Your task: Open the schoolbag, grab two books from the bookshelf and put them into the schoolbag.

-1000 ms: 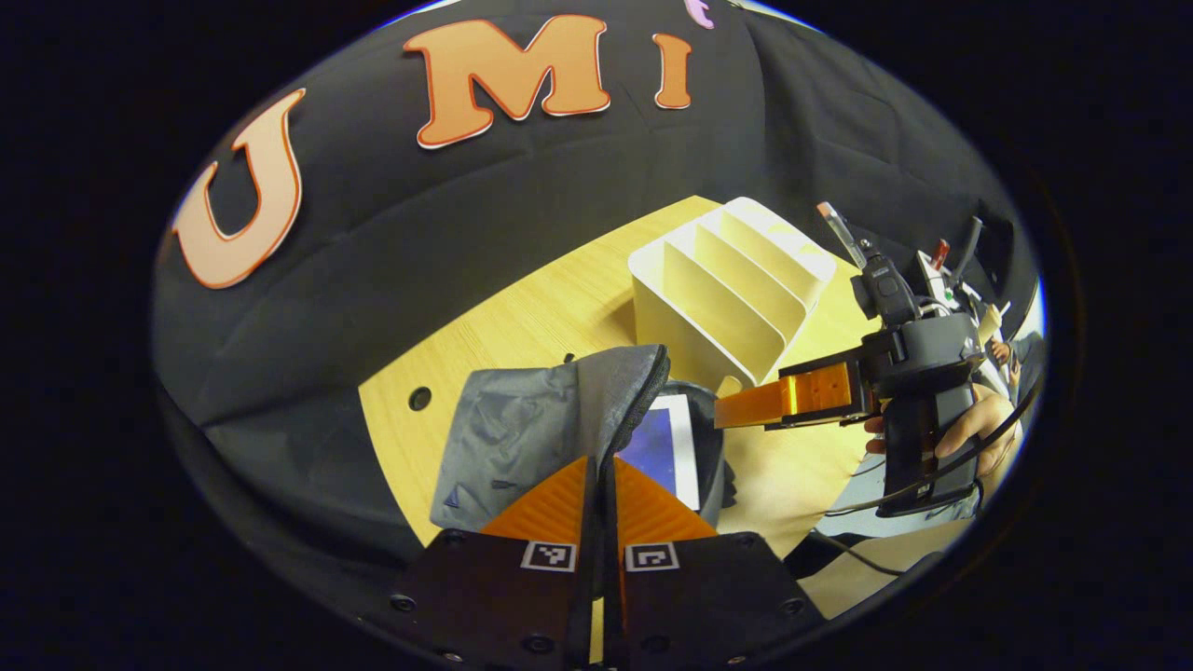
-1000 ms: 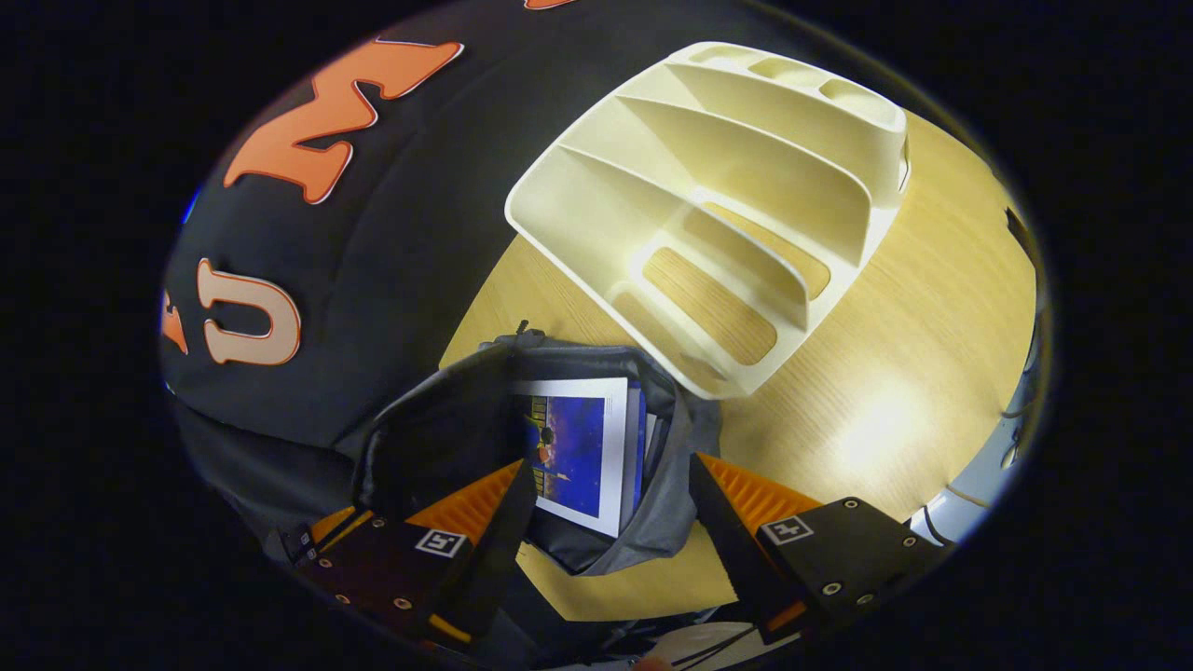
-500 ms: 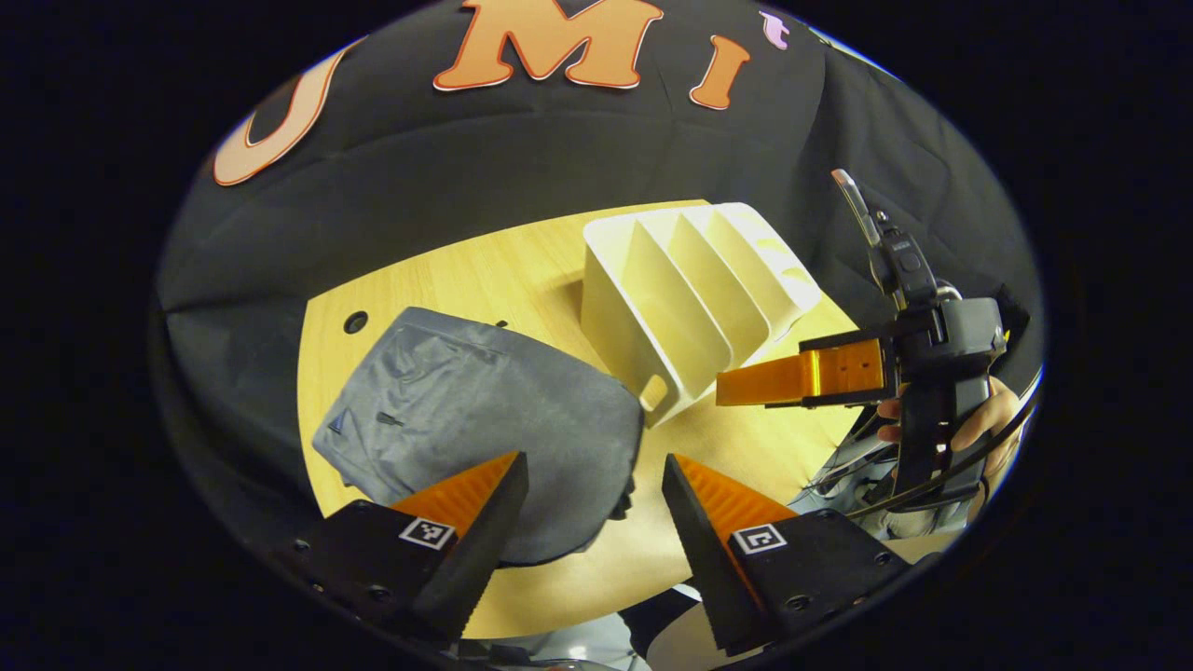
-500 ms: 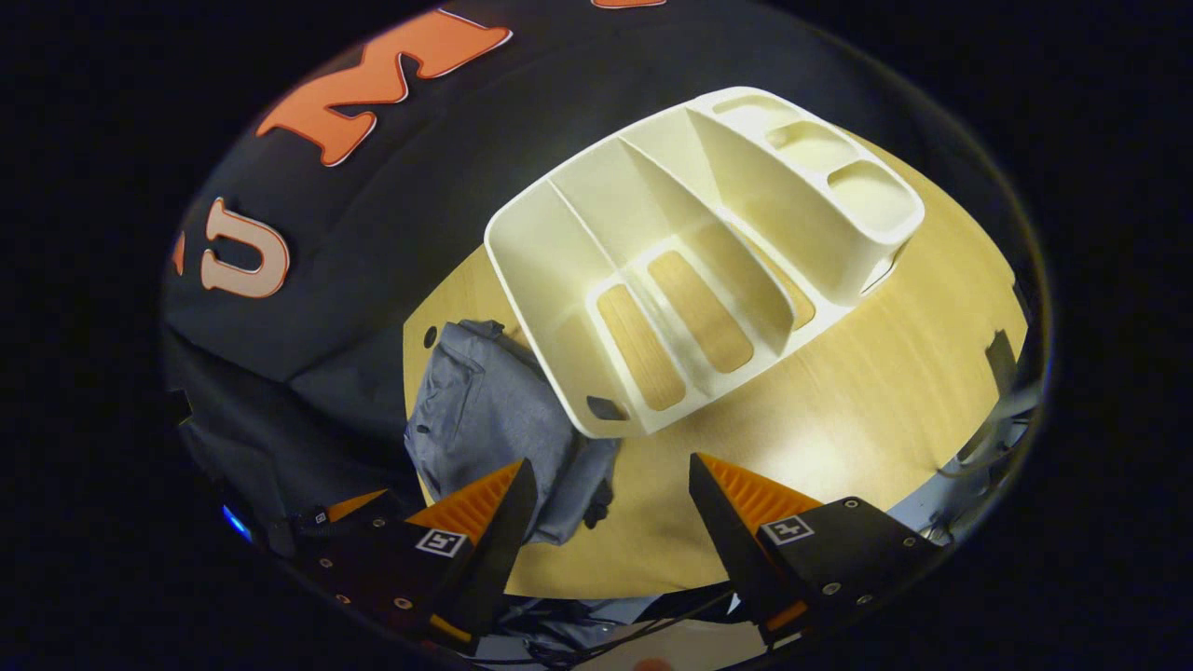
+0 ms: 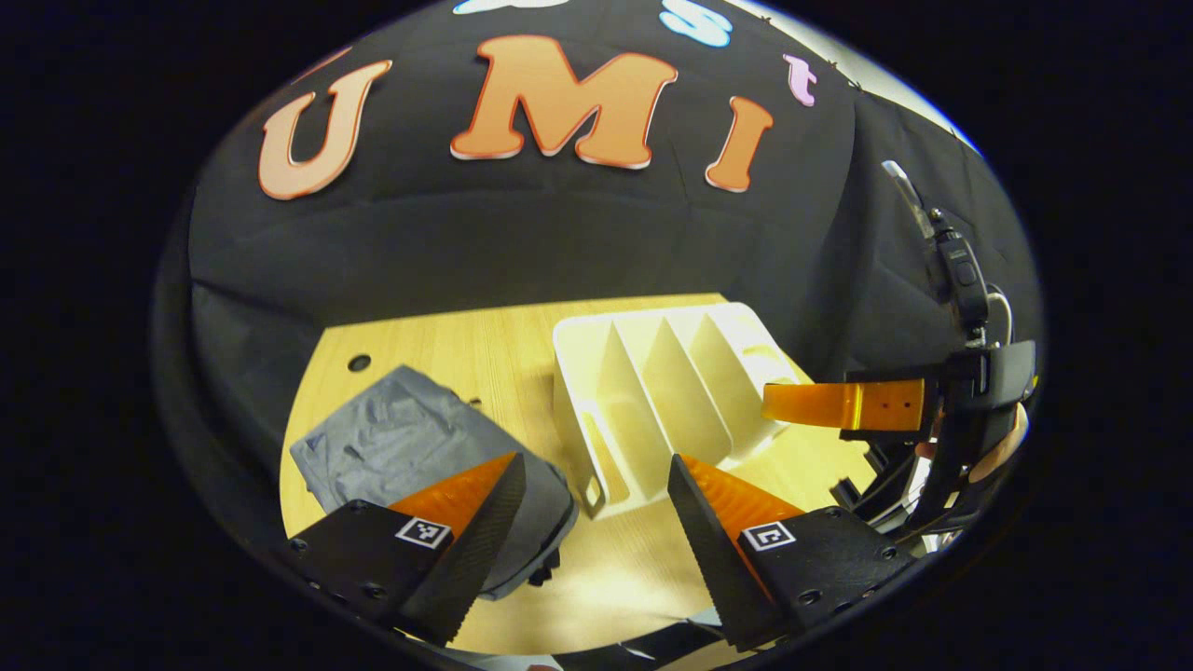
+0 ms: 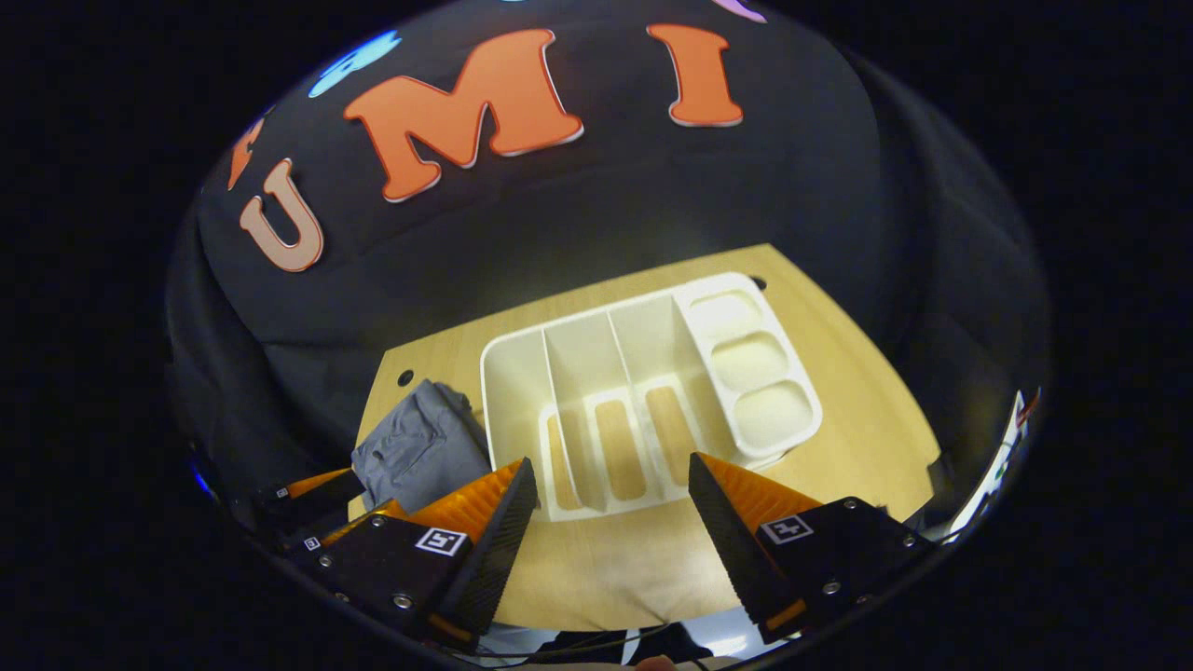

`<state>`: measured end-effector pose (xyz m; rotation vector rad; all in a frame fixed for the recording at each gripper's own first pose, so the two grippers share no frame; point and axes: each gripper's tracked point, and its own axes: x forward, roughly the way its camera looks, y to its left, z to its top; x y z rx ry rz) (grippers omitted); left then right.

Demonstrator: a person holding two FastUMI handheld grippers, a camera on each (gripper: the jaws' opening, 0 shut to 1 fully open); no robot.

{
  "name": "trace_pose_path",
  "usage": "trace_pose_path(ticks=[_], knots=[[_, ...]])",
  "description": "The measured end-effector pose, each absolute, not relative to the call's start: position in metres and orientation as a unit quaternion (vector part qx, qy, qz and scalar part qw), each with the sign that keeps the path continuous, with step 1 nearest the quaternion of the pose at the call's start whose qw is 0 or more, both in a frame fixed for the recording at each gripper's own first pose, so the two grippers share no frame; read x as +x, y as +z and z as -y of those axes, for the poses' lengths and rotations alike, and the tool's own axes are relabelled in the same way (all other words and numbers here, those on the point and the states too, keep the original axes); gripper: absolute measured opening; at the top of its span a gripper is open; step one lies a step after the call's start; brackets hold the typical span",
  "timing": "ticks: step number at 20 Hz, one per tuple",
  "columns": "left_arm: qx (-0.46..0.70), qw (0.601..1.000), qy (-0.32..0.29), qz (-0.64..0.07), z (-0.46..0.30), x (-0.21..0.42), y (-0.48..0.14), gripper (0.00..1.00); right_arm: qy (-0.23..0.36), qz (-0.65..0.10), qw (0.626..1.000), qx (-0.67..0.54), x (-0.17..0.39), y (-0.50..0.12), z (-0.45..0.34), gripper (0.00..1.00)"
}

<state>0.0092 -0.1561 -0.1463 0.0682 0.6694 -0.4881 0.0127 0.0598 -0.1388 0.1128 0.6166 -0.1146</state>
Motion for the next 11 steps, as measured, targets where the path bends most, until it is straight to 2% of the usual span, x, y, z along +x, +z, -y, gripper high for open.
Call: trace_pose_path(ticks=[3,7,11], knots=[[0.025,0.938,-0.229,-0.258,0.167,0.025,-0.119,0.98,-0.039,-0.239,0.970,0.022,0.013,-0.093,-0.064,0.98],[0.004,0.961,-0.205,-0.184,0.149,0.035,-0.107,0.97,-0.047,-0.139,0.989,0.000,0.011,-0.040,-0.047,0.98],[0.017,0.978,-0.176,-0.112,0.129,0.043,-0.089,0.97,-0.055,-0.048,0.997,-0.014,0.012,-0.014,-0.042,0.98]])
